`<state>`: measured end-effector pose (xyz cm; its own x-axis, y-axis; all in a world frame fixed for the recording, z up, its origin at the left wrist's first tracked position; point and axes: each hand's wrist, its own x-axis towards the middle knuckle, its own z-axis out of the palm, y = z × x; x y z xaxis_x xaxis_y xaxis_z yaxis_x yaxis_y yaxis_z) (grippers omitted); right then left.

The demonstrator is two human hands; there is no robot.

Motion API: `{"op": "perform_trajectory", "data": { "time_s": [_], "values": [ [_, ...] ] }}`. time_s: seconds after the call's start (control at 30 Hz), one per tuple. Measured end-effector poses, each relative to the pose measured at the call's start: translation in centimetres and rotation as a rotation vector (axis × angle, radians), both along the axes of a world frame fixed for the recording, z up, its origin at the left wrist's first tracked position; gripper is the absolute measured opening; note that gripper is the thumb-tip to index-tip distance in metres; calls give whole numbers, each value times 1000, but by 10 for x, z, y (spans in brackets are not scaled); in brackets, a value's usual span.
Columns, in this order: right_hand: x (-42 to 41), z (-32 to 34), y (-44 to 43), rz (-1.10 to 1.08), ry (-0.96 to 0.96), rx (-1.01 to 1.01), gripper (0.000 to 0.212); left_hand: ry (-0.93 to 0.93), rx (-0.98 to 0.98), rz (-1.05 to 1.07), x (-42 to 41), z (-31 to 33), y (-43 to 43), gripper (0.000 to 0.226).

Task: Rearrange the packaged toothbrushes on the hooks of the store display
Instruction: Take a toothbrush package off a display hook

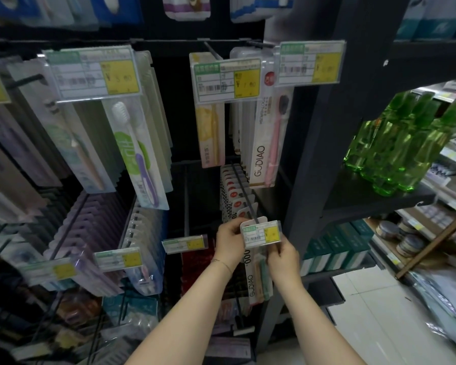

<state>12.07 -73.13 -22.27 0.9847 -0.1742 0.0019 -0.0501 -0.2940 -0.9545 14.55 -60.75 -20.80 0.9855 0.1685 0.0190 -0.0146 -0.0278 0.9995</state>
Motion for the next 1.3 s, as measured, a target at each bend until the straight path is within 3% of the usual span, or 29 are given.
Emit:
{"op": "perform_trajectory", "data": {
  "time_s": [0.23, 0.43, 0.53, 0.63, 0.87, 1.0, 1.07, 1.2, 1.3],
  "values": [
    [2, -3, 1, 8, -4, 5, 31, 56, -77, -9, 2, 0, 2, 14],
    [8, -2, 5, -8, 40, 26, 31, 54, -131, 9, 2, 0, 5, 23],
    [15, -3, 9, -16, 81, 58, 30, 80, -135, 49, 2, -1, 7, 14],
    [24, -7, 14, -38, 106, 95, 27, 67, -110, 43, -2, -4, 8, 4],
    [39, -11, 20, -113, 186, 233, 15, 41, 119, 2, -10, -4, 18, 9],
    [33, -10, 20, -76, 152, 139, 11, 48, 190, 7, -15, -8, 23, 26],
    [25, -13, 21, -55, 130, 50, 21, 64, 223, 7, -19, -14, 28, 31],
    [7, -22, 24, -61, 104, -83, 19, 133, 305, -30, -31, -27, 34, 24],
    [-8, -28, 29, -3, 91, -303, 18, 128, 460, -97, -44, -34, 43, 25]
  ]
}}
